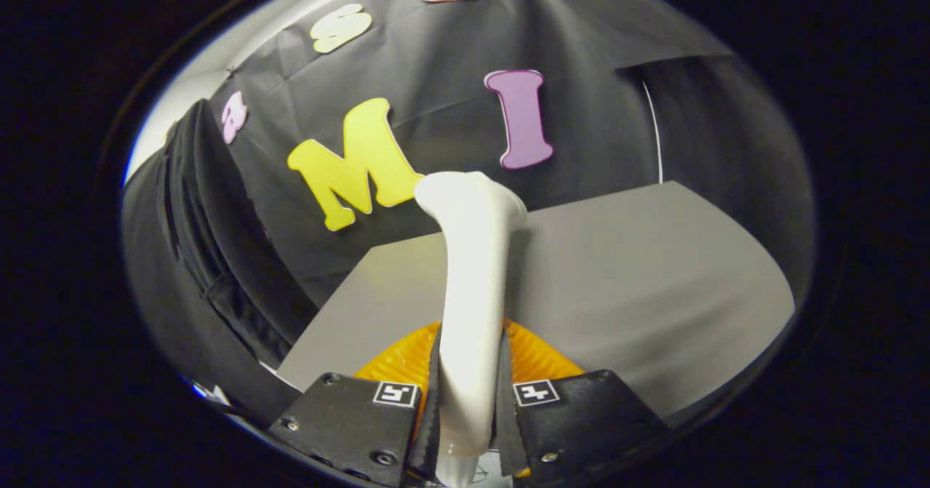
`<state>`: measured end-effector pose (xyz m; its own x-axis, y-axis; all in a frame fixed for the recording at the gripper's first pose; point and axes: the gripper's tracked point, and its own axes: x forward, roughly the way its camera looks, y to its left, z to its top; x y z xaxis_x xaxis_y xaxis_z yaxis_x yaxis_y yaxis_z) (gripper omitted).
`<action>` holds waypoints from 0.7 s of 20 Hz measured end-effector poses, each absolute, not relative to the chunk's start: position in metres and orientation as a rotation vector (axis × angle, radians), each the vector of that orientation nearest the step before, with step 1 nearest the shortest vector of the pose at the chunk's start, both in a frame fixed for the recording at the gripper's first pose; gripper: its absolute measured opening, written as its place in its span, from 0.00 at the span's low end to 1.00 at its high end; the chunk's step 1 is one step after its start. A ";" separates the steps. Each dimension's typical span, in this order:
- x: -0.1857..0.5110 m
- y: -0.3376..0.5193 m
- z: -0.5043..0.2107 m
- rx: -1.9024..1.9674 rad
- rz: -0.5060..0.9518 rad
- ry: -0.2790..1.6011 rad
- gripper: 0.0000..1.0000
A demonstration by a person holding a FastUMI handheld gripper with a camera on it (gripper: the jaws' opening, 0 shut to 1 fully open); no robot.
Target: Iron the clothes twice with a garment steamer, once on the left side and once on the right side.
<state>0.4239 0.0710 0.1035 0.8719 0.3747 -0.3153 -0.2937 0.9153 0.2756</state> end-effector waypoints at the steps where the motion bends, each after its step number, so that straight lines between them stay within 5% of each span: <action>1: 0.417 0.070 0.105 0.222 0.355 0.364 0.33; 14: 0.286 0.101 0.221 0.255 0.306 0.115 0.33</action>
<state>0.2864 0.1014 0.2205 0.9472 0.3122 -0.0730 -0.2833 0.9217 0.2650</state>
